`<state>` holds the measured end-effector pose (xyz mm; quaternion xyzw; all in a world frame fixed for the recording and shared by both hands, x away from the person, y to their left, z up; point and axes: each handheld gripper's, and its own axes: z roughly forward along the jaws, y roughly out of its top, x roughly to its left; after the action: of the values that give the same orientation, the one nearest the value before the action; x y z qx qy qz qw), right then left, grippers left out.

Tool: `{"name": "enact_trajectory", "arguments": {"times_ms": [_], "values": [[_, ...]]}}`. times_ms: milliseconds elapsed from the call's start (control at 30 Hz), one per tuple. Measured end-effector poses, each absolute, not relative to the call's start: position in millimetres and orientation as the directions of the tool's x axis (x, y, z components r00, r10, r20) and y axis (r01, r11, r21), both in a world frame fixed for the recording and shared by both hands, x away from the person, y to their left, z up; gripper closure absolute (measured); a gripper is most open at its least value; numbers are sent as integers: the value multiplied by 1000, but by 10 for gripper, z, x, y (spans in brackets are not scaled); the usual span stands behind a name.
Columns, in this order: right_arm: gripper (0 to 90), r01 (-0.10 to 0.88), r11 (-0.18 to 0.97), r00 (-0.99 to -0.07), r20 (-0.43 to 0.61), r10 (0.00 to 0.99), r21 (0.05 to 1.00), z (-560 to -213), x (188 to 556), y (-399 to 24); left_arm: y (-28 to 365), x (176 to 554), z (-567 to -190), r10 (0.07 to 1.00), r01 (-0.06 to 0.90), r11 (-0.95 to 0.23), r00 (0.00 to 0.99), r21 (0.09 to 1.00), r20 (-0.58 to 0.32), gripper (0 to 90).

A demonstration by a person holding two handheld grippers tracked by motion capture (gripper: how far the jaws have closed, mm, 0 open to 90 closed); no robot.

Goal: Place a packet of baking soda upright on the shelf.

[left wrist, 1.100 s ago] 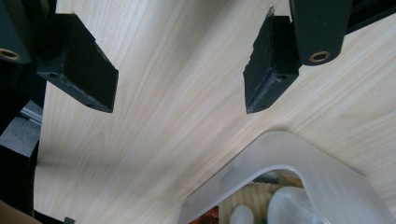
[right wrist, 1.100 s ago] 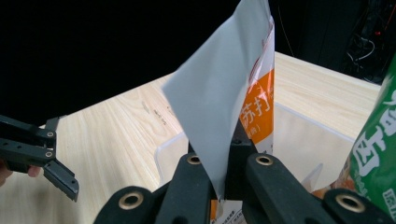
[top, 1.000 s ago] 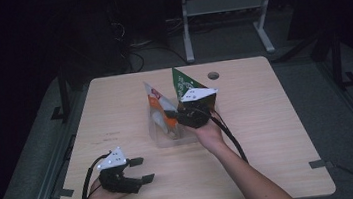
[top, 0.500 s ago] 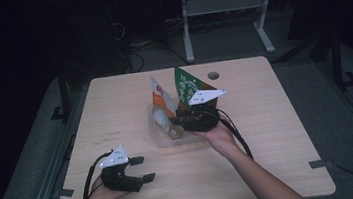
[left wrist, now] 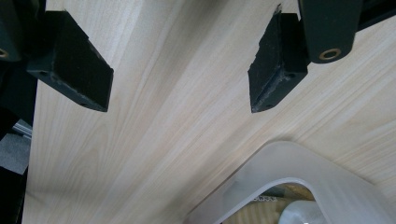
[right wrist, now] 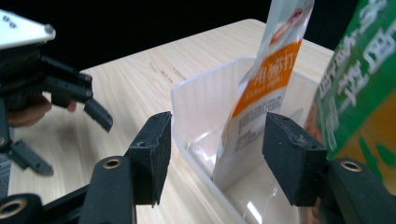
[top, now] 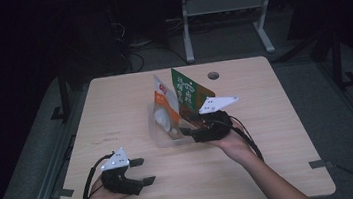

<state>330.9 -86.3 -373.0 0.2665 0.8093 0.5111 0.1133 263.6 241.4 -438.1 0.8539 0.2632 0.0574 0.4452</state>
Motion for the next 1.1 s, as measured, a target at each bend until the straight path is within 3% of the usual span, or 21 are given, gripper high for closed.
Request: {"name": "enact_trajectory", "arguments": {"times_ms": [367, 1100], "values": [[370, 273, 390, -848, 28, 530, 879, -3864, 3034, -1219, 2362, 2686, -4399, 496, 399, -478, 858, 783, -134, 201], [328, 328, 503, -851, 19, 525, 799, -4186, 2685, -1593, 2307, 2616, -4451, 424, 351, -565, 900, 747, -102, 186]]}}
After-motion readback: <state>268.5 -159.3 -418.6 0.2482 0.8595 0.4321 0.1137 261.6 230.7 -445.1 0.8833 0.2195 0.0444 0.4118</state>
